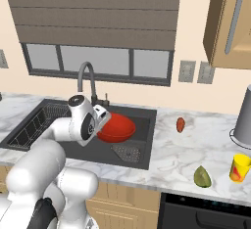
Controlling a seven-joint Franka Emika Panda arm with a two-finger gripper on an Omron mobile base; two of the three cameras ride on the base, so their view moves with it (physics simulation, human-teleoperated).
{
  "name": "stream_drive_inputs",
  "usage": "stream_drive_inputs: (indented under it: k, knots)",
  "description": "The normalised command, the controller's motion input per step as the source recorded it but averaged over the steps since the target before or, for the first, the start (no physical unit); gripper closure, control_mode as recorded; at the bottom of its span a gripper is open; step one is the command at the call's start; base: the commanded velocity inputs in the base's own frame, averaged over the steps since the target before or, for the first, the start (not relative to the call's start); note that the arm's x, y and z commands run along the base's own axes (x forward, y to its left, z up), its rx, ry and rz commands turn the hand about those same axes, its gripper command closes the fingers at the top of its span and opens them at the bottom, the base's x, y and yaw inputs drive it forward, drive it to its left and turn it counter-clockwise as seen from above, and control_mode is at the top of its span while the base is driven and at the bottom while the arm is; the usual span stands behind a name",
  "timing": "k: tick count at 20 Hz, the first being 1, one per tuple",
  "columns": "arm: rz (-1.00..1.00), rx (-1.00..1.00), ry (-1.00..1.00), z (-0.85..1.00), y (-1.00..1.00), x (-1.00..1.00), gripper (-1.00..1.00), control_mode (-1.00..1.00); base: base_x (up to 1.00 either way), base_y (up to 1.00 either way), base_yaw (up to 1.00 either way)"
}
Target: Remove the sweet potato and lemon wedge from the sink. Then move the bowl and cup from the counter to the sink for washing.
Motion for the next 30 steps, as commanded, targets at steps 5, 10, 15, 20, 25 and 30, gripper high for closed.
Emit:
stream_drive_inputs:
  k: [5,10,15,20,25,30]
  knots:
    - [-0.1,0.0,0.01,-0.09,0.03,0.17,1.0,-1.0,0.0,0.0,0.0]
    - [-0.12,0.0,0.02,-0.11,0.0,0.13,1.0,-1.0,0.0,0.0,0.0]
    - [-0.12,0.0,0.03,-0.11,0.02,0.13,1.0,-1.0,0.0,0.0,0.0]
    - [-0.11,0.0,0.04,-0.12,0.03,0.12,1.0,-1.0,0.0,0.0,0.0]
    - [-0.1,0.0,0.06,-0.14,0.01,0.13,1.0,-1.0,0.0,0.0,0.0]
    - [-0.07,0.0,0.07,-0.17,0.0,0.1,1.0,-1.0,0.0,0.0,0.0]
